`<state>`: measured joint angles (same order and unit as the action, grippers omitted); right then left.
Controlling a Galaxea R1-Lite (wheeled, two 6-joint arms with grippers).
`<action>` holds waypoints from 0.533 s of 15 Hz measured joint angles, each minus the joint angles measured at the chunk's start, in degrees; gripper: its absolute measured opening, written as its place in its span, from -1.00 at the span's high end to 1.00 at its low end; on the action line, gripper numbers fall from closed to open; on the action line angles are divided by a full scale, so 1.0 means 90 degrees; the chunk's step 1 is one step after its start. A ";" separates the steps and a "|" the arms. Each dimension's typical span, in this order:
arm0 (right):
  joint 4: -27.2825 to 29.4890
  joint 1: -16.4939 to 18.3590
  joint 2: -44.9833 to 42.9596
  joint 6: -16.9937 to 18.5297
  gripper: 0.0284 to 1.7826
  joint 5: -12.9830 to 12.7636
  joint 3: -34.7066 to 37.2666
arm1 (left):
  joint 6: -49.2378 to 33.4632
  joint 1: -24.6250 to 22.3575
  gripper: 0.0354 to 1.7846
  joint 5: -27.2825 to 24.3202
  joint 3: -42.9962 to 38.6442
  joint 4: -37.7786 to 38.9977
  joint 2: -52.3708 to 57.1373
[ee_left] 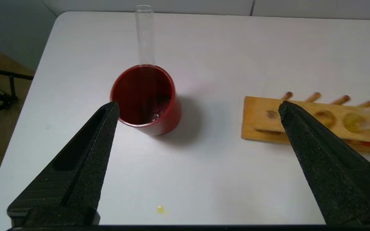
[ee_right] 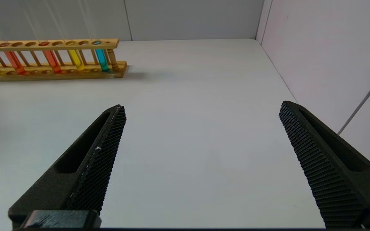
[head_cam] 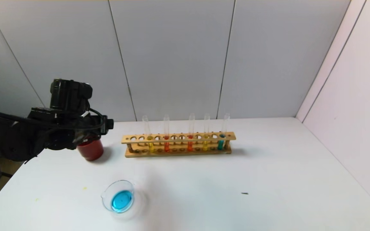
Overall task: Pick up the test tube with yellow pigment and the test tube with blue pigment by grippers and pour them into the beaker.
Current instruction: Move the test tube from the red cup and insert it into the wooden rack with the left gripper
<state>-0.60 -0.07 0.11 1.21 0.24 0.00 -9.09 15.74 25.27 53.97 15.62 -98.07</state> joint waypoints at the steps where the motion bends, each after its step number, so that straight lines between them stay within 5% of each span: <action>1: 0.0003 0.0000 0.0000 0.0000 -0.96 0.0000 0.0000 | -0.0088 0.0229 -0.95 0.0019 -0.0104 0.0007 0.0138; 8: 0.0000 0.0000 0.0000 0.0000 -0.96 0.0000 0.0000 | -0.0462 0.1662 -0.95 0.0478 -0.0182 0.0786 -0.0098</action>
<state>-0.60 -0.07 0.11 1.21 0.24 0.00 -13.25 30.70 29.57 52.33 22.69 -98.95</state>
